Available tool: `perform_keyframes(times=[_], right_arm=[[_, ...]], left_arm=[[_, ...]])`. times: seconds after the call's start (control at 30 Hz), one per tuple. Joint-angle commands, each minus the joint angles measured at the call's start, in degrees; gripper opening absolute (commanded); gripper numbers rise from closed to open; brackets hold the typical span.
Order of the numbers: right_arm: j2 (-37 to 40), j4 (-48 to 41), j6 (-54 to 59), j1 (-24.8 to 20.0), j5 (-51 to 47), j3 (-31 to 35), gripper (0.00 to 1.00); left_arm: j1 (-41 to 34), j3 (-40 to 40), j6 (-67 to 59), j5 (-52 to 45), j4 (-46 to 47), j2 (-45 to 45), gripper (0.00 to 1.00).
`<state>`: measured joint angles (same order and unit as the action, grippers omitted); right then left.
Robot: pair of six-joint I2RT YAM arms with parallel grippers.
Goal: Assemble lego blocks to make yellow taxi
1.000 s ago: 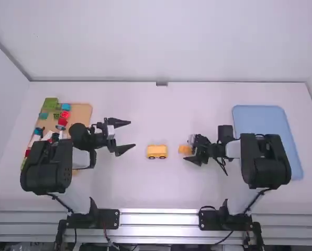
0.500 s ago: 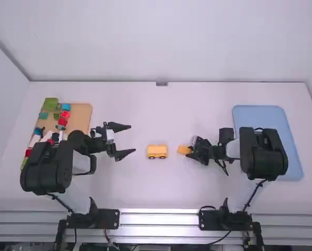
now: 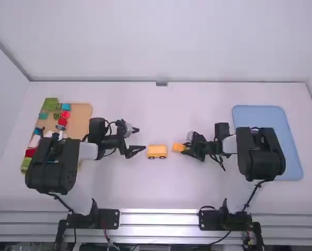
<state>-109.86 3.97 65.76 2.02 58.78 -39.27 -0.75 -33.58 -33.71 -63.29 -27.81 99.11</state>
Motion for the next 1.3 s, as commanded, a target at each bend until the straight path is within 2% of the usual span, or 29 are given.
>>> perform_keyframes(times=[0.0, 0.17, 0.27, 0.63, 0.77, 1.07, 1.1, 1.17, 1.27], right_arm=[[4.4, -2.2, -0.8, 1.2, 1.1, -2.0, 0.12], [10.9, -6.0, -0.8, 3.0, 0.9, -2.4, 0.12], [12.9, -6.2, -0.8, 4.5, 0.4, -2.4, 0.13], [13.9, -6.4, -1.7, 11.6, -3.1, -4.0, 0.13], [13.9, -6.4, -1.7, 12.4, -3.3, -4.1, 0.12], [10.1, -5.8, -1.7, 12.7, -3.1, -5.1, 0.12], [9.7, -5.7, -1.7, 12.6, -3.0, -5.2, 0.12], [8.9, -5.8, -1.6, 12.6, -2.0, -5.6, 0.12], [8.0, -5.7, -1.2, 12.6, -1.7, -5.9, 0.11]], left_arm=[[-0.9, -2.9, -11.4, 1.2, 4.5, -0.6, 0.99], [-3.1, -5.6, -28.1, 1.1, 18.4, -0.6, 0.99], [-4.4, -5.2, -31.5, 0.1, 19.7, -0.3, 0.99], [-8.3, -4.6, -29.9, 1.1, 7.3, 10.7, 0.99], [-9.6, -5.3, -26.6, 1.2, 3.1, 15.0, 0.99], [-12.8, -8.0, -23.3, 7.4, 2.4, 18.8, 1.0], [-12.8, -8.2, -22.1, 7.9, 2.2, 19.2, 0.98], [-12.7, -8.5, -21.8, 7.9, 1.8, 19.9, 0.86], [-12.7, -8.5, -21.6, 8.4, 1.9, 20.0, 0.73]])
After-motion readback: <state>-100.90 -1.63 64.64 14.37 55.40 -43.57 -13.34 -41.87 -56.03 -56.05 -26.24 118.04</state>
